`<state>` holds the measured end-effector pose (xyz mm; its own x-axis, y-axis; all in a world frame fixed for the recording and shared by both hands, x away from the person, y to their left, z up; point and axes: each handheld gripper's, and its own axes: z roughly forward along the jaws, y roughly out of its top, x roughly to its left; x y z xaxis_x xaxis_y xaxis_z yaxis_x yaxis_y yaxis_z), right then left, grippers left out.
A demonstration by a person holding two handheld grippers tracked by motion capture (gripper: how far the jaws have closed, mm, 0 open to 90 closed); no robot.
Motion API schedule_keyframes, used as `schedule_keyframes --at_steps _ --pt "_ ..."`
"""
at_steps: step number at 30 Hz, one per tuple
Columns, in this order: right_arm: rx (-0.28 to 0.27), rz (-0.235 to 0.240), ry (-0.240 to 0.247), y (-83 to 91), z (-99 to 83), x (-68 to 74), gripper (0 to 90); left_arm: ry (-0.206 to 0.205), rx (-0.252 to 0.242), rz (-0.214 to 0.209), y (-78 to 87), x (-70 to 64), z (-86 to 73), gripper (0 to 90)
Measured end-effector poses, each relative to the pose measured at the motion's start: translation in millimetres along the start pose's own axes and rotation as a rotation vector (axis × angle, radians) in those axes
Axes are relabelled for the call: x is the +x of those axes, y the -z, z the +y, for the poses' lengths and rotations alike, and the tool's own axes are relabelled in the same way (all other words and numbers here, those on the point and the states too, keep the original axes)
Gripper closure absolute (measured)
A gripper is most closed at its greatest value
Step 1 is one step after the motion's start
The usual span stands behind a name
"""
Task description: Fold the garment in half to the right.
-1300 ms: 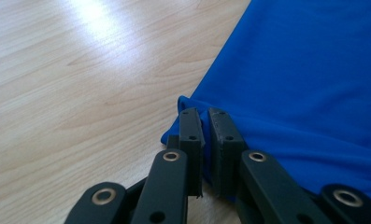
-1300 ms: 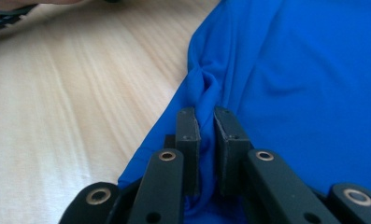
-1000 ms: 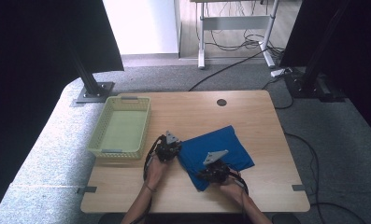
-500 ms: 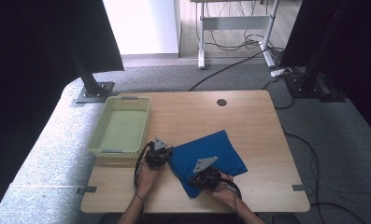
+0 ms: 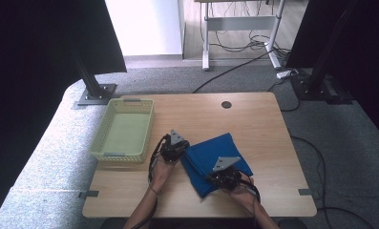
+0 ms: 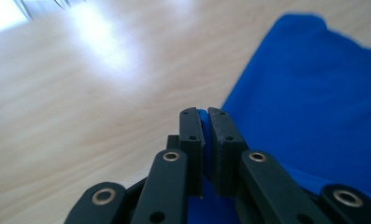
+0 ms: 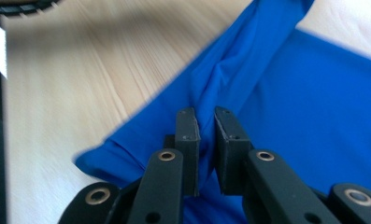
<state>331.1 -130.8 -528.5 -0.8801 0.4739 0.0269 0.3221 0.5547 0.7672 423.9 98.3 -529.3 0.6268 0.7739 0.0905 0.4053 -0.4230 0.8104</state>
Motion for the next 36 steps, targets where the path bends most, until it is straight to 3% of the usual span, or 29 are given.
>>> schedule_keyframes --at_steps 5,8,13,23,26,30,32,36 --pt "0.082 0.000 -0.017 -11.2 -11.7 -5.8 80.6 -0.011 0.064 -0.012 -16.9 -3.7 -10.1 84.3" --pt "0.084 0.009 -0.020 -13.4 -10.9 -5.6 80.6 -0.003 0.072 -0.016 -15.6 -1.5 -13.4 84.0" --pt "0.073 0.028 -0.030 -18.8 -8.8 -0.9 80.1 0.016 0.076 -0.013 -5.8 5.1 -21.6 83.2" --pt "0.059 0.099 0.027 -40.5 5.5 25.1 79.4 0.075 0.060 0.007 24.4 20.0 -47.8 83.2" --pt "0.057 0.105 0.029 -41.7 6.3 26.3 79.4 0.084 0.059 0.015 29.1 21.4 -51.3 83.2" --pt "0.056 0.106 0.045 -40.6 9.4 28.0 80.5 0.080 0.055 0.048 30.8 21.4 -44.7 83.7" --pt "0.026 0.112 0.038 -35.8 12.8 27.8 80.9 0.078 0.033 0.047 32.1 21.9 -35.7 83.9" --pt "-0.033 0.084 0.032 -17.6 19.5 24.5 81.0 0.032 -0.021 0.048 33.8 17.7 -12.4 83.9"
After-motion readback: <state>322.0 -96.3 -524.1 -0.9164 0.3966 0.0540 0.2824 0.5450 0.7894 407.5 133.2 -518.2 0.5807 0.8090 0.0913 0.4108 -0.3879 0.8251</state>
